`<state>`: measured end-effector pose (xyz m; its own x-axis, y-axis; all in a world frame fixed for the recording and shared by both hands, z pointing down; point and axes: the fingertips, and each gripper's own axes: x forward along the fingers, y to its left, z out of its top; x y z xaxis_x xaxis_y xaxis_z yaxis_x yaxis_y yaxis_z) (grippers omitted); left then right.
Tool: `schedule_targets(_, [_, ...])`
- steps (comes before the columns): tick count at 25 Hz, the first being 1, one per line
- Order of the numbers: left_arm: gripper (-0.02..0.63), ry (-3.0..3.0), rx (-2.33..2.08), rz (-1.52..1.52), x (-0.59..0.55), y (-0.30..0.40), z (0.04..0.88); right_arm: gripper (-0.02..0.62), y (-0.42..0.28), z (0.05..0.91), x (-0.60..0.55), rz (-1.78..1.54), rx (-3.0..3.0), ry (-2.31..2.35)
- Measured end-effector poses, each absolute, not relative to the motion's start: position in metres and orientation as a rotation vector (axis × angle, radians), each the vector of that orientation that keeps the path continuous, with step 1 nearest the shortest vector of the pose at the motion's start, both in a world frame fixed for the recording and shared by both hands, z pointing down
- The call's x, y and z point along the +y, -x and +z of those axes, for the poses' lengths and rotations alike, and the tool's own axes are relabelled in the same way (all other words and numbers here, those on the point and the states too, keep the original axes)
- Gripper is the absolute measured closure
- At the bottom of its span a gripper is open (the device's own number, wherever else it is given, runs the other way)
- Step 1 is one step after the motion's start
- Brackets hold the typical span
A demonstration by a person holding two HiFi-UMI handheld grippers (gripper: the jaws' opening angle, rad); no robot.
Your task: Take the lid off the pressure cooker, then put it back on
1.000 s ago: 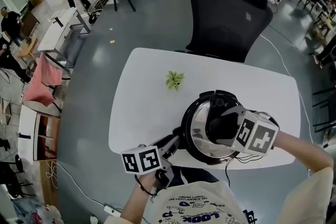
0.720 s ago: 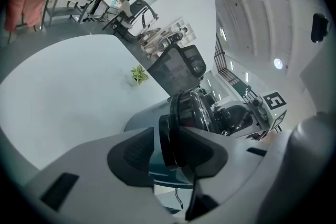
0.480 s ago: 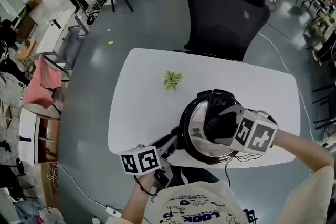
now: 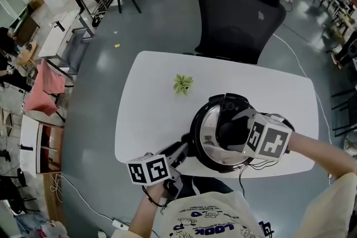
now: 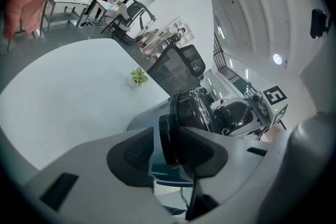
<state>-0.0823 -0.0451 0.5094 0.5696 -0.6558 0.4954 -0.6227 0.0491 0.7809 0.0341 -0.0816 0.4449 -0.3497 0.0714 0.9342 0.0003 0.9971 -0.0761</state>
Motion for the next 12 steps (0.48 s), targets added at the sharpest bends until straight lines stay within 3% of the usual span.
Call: schedule_targets(12, [0.456,-1.641,-1.116,-0.031,-0.0414,0.0881,0.5031,0.295,-0.0344,0.4426,-0.0811,0.045,-1.905,0.098])
